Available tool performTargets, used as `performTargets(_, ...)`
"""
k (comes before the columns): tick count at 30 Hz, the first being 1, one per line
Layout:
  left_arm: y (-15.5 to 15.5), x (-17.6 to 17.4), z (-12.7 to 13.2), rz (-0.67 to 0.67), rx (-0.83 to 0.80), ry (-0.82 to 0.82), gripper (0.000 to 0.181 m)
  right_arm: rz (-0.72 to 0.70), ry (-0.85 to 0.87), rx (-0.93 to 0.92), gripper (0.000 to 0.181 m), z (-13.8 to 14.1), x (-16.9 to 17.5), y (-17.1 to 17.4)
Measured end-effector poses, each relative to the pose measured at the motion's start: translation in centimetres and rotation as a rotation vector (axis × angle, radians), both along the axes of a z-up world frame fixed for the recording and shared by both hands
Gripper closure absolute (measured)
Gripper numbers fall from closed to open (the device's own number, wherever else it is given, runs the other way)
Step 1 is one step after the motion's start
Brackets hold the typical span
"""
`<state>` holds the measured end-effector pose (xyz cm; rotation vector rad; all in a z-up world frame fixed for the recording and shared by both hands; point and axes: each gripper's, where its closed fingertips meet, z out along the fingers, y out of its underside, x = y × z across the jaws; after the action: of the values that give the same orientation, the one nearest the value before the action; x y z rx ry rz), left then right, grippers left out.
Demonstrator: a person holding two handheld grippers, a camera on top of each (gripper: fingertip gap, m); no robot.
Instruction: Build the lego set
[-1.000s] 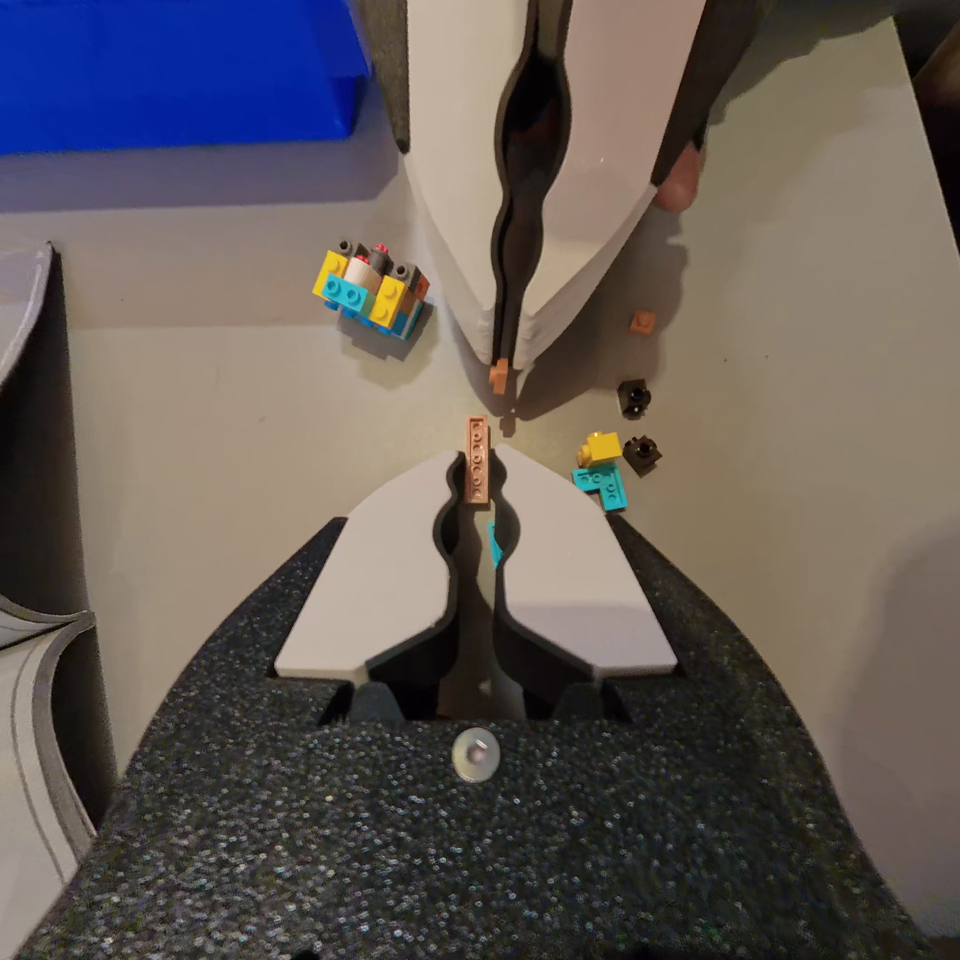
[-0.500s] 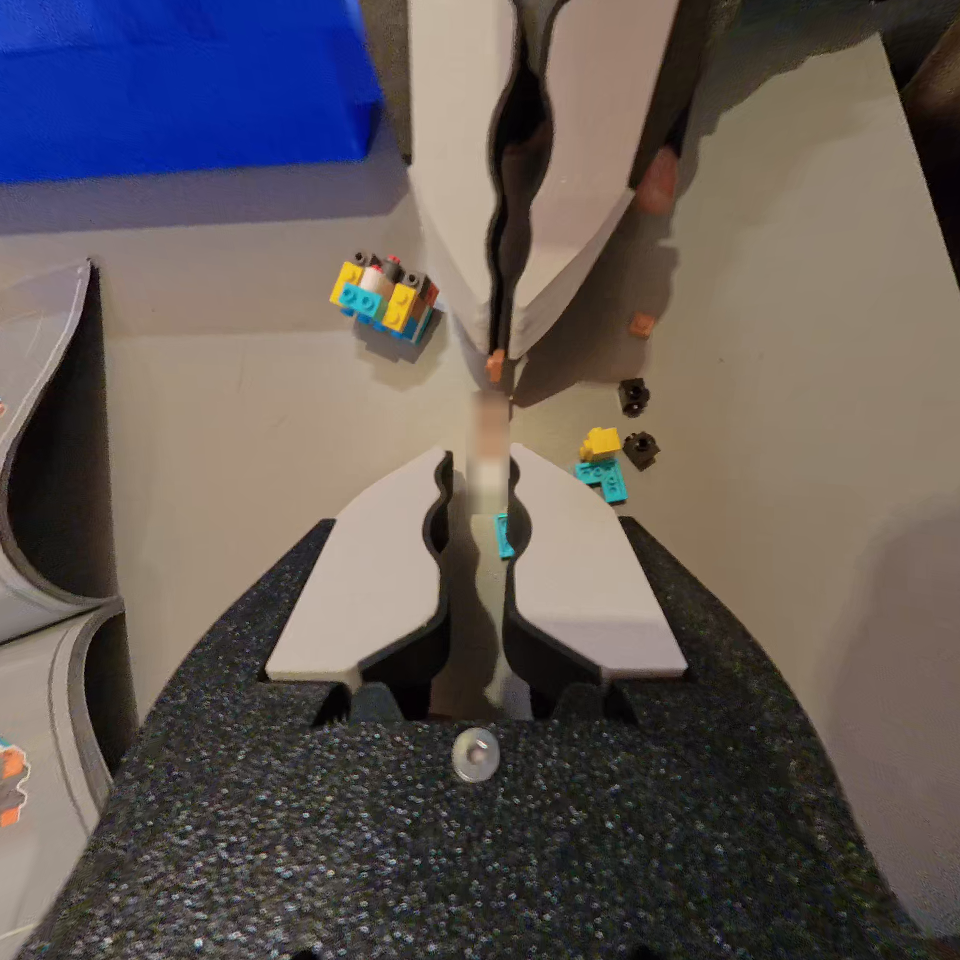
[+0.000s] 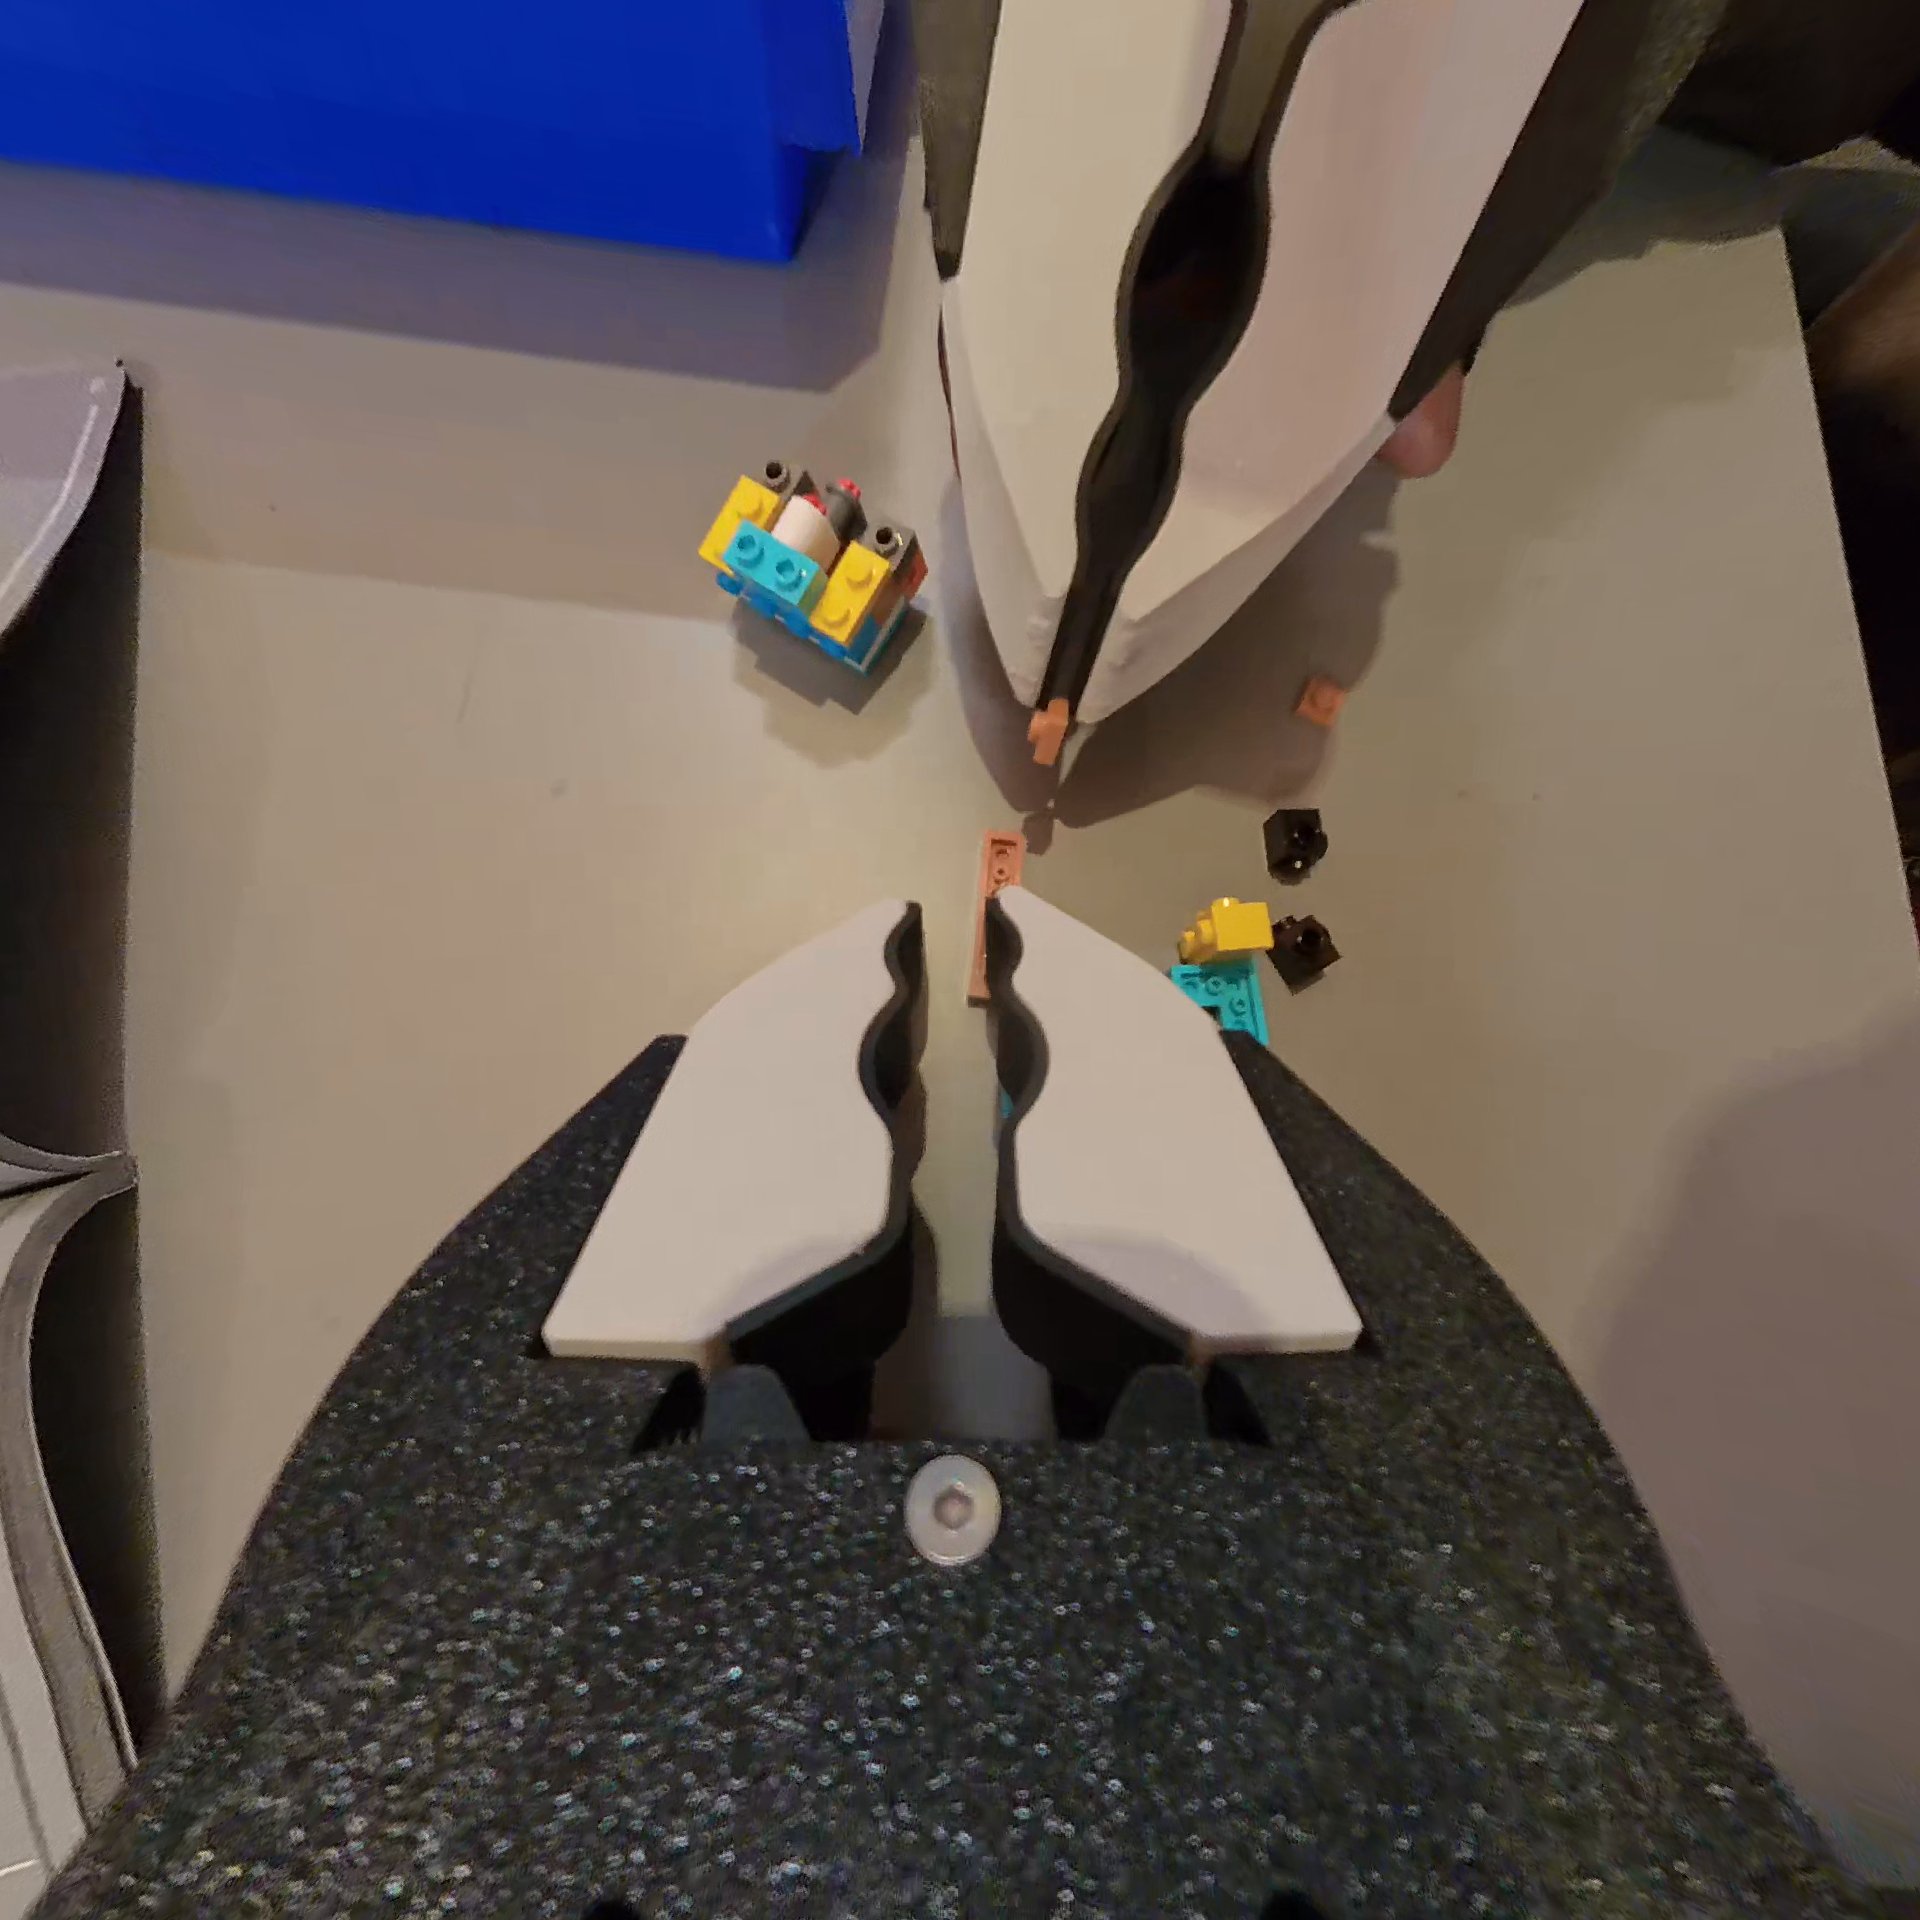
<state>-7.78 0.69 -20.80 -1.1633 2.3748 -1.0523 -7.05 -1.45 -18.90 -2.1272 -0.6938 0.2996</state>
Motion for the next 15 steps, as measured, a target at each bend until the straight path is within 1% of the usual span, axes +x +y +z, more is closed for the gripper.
performTargets(4,-0.17,-0.07,0.10,-0.004,-0.019,0.006,0.170,-0.001,0.001,0.000,0.178,-0.01,0.03,0.00)
performTargets(6,-0.13,-0.21,-0.43,-0.009,0.004,0.024,0.170,0.000,0.000,0.000,0.178,0.00,0.00,-0.01)
performTargets(15,-0.21,-0.22,-0.59,-0.032,0.075,-0.001,0.173,-0.001,0.000,-0.001,0.178,-0.04,0.00,-0.02)
